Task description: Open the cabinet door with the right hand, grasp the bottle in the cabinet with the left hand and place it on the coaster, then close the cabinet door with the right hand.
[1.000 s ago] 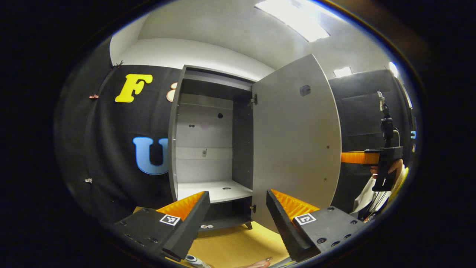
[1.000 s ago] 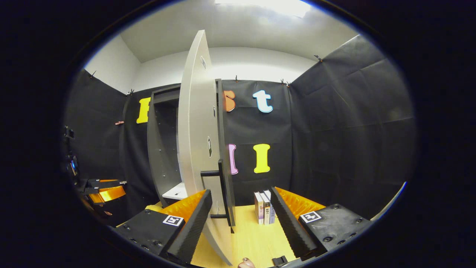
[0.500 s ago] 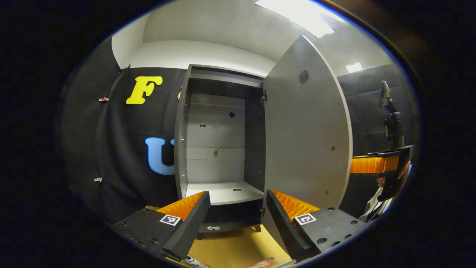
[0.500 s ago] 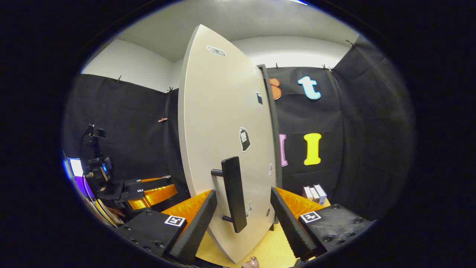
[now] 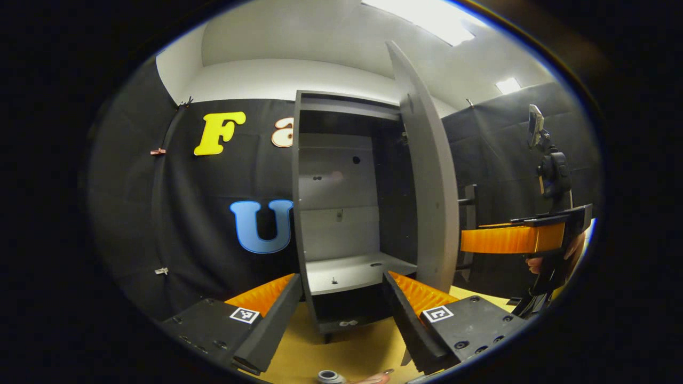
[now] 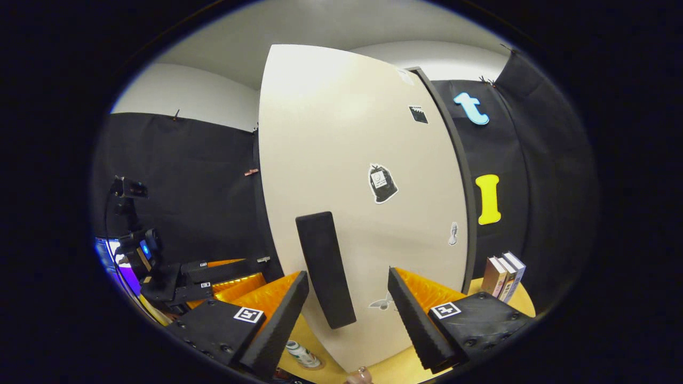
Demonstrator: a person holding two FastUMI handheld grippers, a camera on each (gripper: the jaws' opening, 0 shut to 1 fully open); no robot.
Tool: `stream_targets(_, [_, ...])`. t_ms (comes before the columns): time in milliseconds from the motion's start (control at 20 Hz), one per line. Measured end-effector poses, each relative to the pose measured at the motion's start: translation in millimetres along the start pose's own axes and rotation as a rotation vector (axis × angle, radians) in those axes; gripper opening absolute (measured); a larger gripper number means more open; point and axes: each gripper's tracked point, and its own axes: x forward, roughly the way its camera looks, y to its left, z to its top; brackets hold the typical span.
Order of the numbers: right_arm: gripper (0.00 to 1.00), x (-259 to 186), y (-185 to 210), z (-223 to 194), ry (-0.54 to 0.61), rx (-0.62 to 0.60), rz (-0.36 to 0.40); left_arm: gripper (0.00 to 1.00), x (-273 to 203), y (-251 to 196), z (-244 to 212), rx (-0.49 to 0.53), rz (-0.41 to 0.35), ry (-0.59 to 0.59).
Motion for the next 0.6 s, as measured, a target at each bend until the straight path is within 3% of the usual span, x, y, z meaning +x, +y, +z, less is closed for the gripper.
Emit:
stream_targets(250, [0.97, -6.0, -12.2, 6.0, -0.023, -0.060, -0.062, 0.95, -2.8, 17.9, -6.5, -0.043, 0.035, 0.003])
stream_targets(600, [0.98, -28.1, -45.5, 17.2, -0.073, -0.164, -0.175, 0.95, 3.0, -18.9, 4.5, -0.093, -0.016, -0.018])
